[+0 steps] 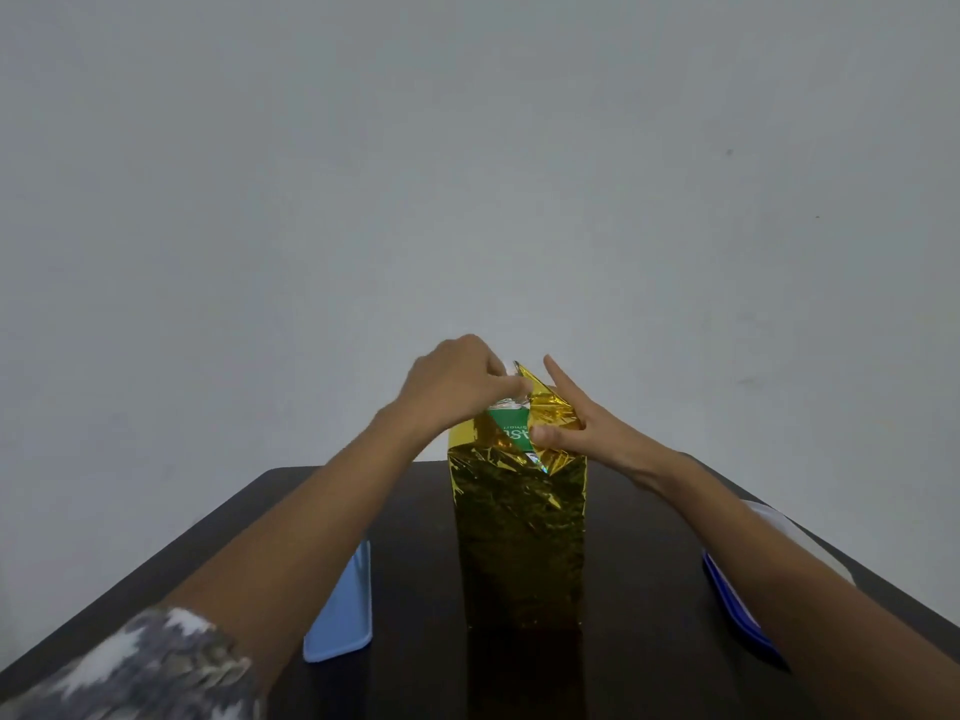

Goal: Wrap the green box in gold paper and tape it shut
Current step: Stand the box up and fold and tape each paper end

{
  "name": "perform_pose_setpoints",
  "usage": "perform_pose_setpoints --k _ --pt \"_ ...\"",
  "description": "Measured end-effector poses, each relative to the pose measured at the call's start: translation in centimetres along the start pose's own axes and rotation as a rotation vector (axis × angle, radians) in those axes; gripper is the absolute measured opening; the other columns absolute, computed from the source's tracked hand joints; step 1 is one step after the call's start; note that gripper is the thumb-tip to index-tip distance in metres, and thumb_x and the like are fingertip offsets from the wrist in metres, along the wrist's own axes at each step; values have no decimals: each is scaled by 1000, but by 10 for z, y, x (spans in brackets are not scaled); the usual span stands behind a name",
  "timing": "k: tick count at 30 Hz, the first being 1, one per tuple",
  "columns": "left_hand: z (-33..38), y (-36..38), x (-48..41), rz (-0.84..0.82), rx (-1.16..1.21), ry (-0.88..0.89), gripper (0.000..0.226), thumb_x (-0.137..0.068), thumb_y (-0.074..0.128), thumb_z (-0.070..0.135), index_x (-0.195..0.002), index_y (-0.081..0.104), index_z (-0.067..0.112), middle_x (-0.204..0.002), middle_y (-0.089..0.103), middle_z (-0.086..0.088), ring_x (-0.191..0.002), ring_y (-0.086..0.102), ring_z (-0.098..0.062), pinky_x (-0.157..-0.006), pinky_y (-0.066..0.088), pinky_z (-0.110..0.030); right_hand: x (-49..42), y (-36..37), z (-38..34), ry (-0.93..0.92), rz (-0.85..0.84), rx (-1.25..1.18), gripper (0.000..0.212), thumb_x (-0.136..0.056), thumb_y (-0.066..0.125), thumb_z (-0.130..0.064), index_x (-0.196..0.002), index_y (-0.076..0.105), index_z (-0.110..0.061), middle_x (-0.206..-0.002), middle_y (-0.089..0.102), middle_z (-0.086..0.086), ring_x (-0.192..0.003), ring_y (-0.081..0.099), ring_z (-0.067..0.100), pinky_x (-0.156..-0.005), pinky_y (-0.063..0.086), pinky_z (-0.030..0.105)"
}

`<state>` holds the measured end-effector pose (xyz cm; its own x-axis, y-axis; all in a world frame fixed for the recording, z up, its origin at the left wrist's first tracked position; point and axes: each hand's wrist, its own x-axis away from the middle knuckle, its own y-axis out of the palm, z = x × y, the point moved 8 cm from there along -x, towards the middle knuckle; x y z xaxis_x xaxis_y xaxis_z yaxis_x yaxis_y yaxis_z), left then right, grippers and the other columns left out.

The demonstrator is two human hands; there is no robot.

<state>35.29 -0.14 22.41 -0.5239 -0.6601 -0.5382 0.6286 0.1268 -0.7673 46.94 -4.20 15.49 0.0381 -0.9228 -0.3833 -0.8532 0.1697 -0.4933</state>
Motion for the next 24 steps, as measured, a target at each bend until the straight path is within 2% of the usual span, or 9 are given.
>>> perform_pose_setpoints --k 2,3,7,11,14,16,18,21,24 --pt "0 21 -10 -125 -62 -65 44 -83 61 54 -81 66 11 -68 57 0 -69 55 -16 -63 41 -29 0 0 -2 -1 -8 -13 149 -30 69 -83 -148 -7 -36 -142 27 -15 -121 37 3 -83 40 2" --pt "-2 27 -13 -161 -60 -94 46 -83 62 53 -87 66 8 -70 57 -2 -70 56 -17 -64 41 -29 0 0 -3 -3 -13 -17 151 -28 70 -82 -148 -9 -35 -137 28 -17 -117 40 1 -77 40 -1" --pt "-5 37 -18 -225 228 -193 34 -79 73 33 -100 72 6 -95 67 -8 -86 61 -21 -71 49 -28 -1 0 -3 -8 -39 -63 155 -27 74 -78 -148 -12 -32 -121 33 -28 -90 49 -22 -70 41 -2" --pt "-12 40 -16 -237 383 -339 43 -71 81 29 -104 69 6 -96 64 -8 -82 58 -19 -69 49 -29 -2 0 -1 4 -52 -78 156 -26 76 -76 -148 -12 -33 -127 34 -16 -94 52 -14 -71 44 2" --pt "-17 35 -14 -222 425 -416 44 -73 79 32 -106 62 6 -88 57 -4 -75 52 -16 -60 44 -26 -2 0 -1 9 -44 -76 154 -28 75 -77 -148 -12 -34 -147 26 -8 -116 47 0 -82 43 5" --pt "-17 32 -15 -221 393 -406 39 -77 75 36 -103 62 9 -95 55 -4 -84 51 -17 -61 42 -25 -1 1 -1 8 -37 -78 155 -27 74 -78 -148 -13 -34 -151 23 -5 -121 41 7 -83 41 5" --pt "-15 35 -13 -268 349 -387 48 -76 73 45 -107 62 10 -103 53 -4 -92 51 -19 -69 42 -27 0 1 -3 9 -38 -99 159 -24 74 -78 -147 -16 -32 -145 25 -7 -115 42 4 -75 42 0" --pt "-11 43 -13 -320 364 -386 55 -71 79 40 -113 64 8 -106 62 -8 -84 58 -19 -69 50 -28 0 2 -6 12 -46 -94 162 -22 74 -78 -147 -18 -31 -150 21 -2 -116 39 3 -70 41 -2" --pt "-9 41 -15 -283 412 -389 48 -71 81 30 -112 66 10 -106 61 -9 -82 56 -20 -68 51 -29 1 2 -8 1 -56 -118 164 -21 75 -76 -147 -19 -29 -133 27 -9 -94 45 -16 -66 41 -4"
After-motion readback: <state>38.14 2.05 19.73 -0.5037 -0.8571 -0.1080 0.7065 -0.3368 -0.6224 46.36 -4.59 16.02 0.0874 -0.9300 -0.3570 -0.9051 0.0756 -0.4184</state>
